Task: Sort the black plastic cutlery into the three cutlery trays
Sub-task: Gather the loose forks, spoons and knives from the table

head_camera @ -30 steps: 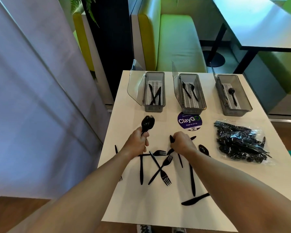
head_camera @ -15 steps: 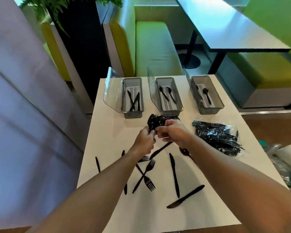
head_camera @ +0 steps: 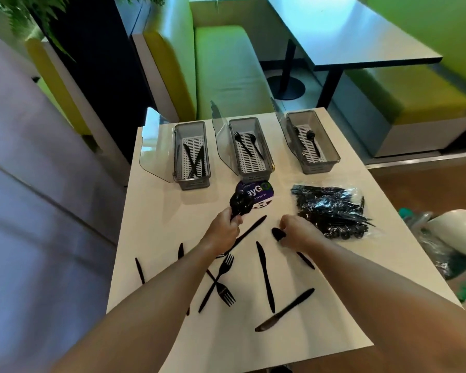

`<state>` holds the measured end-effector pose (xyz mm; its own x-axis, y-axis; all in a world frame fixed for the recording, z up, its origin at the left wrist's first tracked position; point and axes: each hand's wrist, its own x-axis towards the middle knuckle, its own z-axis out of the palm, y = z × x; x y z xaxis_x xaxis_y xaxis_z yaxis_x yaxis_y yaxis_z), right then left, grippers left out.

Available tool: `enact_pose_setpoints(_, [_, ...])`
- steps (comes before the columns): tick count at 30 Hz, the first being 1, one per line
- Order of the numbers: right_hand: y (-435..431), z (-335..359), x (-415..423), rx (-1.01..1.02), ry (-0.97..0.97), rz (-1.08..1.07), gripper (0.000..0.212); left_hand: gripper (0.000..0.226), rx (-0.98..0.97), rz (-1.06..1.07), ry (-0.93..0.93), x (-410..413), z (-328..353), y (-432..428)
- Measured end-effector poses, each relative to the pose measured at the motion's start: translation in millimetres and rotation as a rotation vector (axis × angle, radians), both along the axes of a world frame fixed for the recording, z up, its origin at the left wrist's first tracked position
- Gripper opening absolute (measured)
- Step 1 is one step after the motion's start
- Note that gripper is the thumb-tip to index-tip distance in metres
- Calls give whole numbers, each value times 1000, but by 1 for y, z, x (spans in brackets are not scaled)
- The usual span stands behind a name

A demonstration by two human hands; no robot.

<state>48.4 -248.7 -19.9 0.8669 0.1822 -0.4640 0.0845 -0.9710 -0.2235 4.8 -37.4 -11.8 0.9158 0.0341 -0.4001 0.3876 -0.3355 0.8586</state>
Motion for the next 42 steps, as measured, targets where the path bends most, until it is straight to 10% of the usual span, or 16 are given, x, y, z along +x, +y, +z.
enact_pose_setpoints(6, [8,-5,4,88,-6,-92,32,16,-43,43,37,-7,5,14])
enact_pose_setpoints(14, [76,58,28,1033,328,-425,11,16,-123,131,-17,-1,15,15])
enact_pose_setpoints(18, [99,68,29,1159,378,-472,13,19,-119,205,-68,-3,20,23])
enact_pose_setpoints(25, [101,46,33,1011,336,-377,25,31,17,272,-97,-14,8,61])
enact_pose_setpoints(33, [85,14,31,116,6,431,27,23,54,270,-126,-36,-9,91])
enact_pose_setpoints(42, [82,-5,23,-45,-80,622,12,19,-19,337,-76,-42,-9,94])
